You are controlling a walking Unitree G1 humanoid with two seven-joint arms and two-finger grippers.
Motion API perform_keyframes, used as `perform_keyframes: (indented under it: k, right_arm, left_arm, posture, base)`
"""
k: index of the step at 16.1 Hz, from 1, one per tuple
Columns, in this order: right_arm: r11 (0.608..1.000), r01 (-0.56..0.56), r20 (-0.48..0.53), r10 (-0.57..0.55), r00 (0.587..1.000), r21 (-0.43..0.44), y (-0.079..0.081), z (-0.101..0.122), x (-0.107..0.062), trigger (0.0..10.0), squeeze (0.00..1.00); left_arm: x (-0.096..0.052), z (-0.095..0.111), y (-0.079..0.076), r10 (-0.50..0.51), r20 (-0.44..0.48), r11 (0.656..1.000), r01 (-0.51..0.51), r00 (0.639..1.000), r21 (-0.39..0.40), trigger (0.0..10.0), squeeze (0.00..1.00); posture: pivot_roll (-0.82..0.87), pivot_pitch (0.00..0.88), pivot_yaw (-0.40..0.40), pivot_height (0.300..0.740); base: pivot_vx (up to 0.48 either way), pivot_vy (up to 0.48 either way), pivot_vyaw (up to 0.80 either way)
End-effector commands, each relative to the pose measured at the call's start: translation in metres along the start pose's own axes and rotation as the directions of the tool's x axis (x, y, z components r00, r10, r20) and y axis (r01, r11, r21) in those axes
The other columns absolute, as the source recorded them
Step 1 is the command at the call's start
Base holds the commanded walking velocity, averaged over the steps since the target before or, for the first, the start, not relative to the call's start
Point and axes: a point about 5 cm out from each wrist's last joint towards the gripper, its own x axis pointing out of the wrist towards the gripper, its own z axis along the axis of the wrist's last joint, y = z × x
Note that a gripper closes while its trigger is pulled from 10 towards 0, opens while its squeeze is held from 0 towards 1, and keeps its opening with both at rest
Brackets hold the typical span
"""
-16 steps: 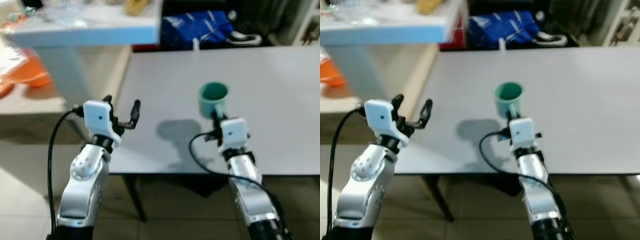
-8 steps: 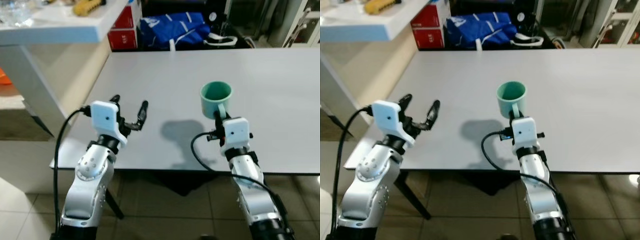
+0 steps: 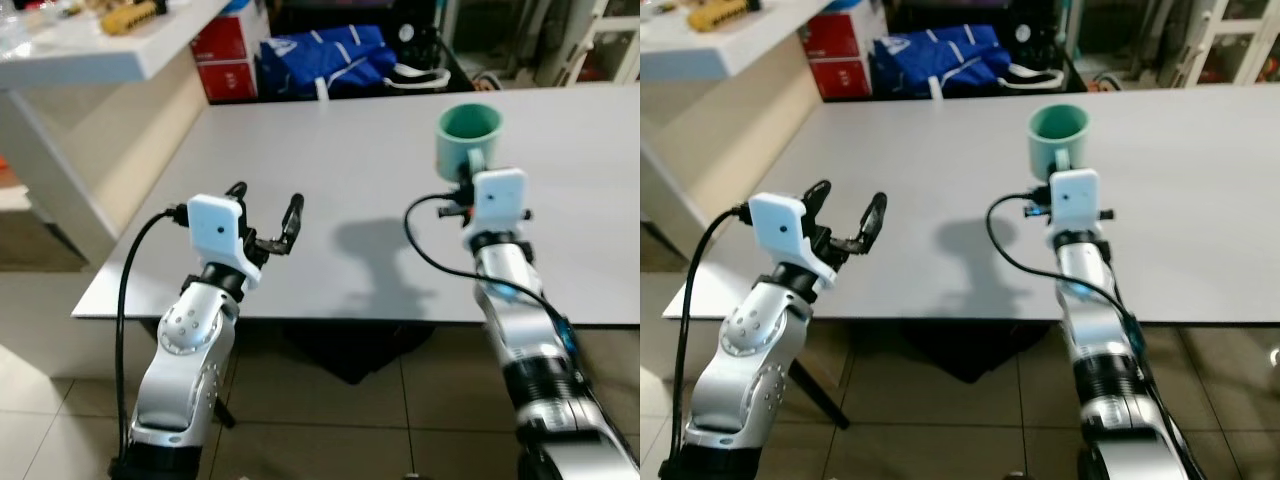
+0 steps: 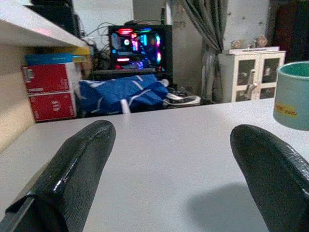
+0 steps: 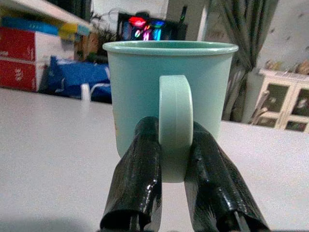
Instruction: Setting the table
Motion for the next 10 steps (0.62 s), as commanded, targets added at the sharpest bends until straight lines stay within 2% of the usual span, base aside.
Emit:
perform_keyframes:
  k: [1,3,7,10]
  right_arm:
    - [1.0,0.016,-0.006,-0.016,1.0,0.017,-0.001,0.001,0.008,10.0,0.0]
    - [1.0,0.0,-0.03,0.0,1.0,0.008,0.001,-0.002,0.014,10.0,0.0]
    - [0.995,-0.07,-0.144,0.079,0.986,0.071,0.02,-0.018,0.021,10.0,0.0]
    - [0.996,-0.063,-0.202,0.074,0.977,0.063,0.02,-0.026,0.022,10.0,0.0]
  left_arm:
    - [0.0,0.0,0.006,0.017,-0.007,1.0,-0.017,1.0,0.021,10.0,0.0]
    - [-0.002,0.001,0.007,0.017,-0.007,1.0,-0.017,1.0,0.026,10.0,0.0]
    - [-0.007,0.003,0.006,0.027,-0.01,0.999,-0.026,1.0,0.028,10.0,0.0]
    - [-0.015,0.003,0.007,0.041,-0.026,0.999,-0.04,0.999,0.029,10.0,0.0]
  posture:
    - [-0.13,0.0,0.095,0.74]
    - [-0.11,0.0,0.09,0.74]
    - [-0.08,0.0,0.077,0.74]
    - [-0.05,0.011,0.064,0.74]
  base:
    - [0.0,0.0,0.0]
    - [0.0,0.0,0.0]
    - [0.0,0.0,0.0]
    - [0.0,0.0,0.0]
